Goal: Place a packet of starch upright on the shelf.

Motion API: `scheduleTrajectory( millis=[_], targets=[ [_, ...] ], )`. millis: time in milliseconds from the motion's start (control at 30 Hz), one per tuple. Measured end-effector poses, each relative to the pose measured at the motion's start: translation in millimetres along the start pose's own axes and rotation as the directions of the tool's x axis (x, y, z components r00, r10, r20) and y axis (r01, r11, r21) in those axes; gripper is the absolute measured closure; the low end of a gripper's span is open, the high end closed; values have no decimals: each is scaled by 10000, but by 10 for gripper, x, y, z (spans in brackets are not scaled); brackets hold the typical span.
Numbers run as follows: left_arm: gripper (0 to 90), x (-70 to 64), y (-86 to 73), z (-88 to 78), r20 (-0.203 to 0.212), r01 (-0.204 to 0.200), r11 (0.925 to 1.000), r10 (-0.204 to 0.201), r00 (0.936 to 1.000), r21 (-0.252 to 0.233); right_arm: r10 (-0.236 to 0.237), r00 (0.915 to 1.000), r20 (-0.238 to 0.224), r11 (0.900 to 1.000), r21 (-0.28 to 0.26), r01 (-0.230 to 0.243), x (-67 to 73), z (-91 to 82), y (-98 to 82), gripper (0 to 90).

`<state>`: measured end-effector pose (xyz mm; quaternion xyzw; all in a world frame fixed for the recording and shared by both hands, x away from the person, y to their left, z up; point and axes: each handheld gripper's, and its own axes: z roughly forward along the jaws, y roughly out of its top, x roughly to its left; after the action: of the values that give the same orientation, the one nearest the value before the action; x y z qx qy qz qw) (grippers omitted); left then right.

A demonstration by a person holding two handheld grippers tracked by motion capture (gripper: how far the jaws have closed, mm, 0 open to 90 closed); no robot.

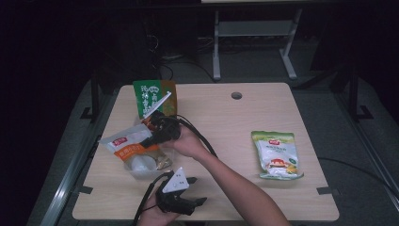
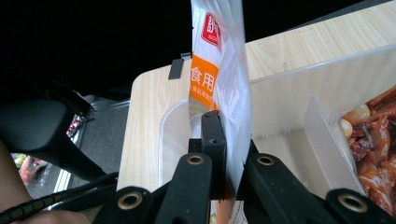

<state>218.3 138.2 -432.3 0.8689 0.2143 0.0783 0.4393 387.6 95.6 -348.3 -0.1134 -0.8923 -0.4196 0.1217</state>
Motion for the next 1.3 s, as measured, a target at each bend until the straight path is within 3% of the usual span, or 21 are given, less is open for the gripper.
scheduleTrajectory(
  millis=[633,1100,1167,1300],
  targets=[
    [290,-17,-6,-2,21,168,9999,-168,9999,-29,140,9992,364,9997,212,-148,-21,-38,-196,896],
    [288,-26,0,9,60,23,10000,-23,10000,4,415,9982,438,9986,324,-430,-69,-53,-389,894],
    [287,-20,0,8,39,44,10000,-44,10000,27,295,9986,434,9989,352,-311,-63,-57,-380,863],
    [284,-17,6,9,85,192,9998,-192,9998,0,362,9976,586,9989,287,-380,-65,-133,-395,695]
  ],
)
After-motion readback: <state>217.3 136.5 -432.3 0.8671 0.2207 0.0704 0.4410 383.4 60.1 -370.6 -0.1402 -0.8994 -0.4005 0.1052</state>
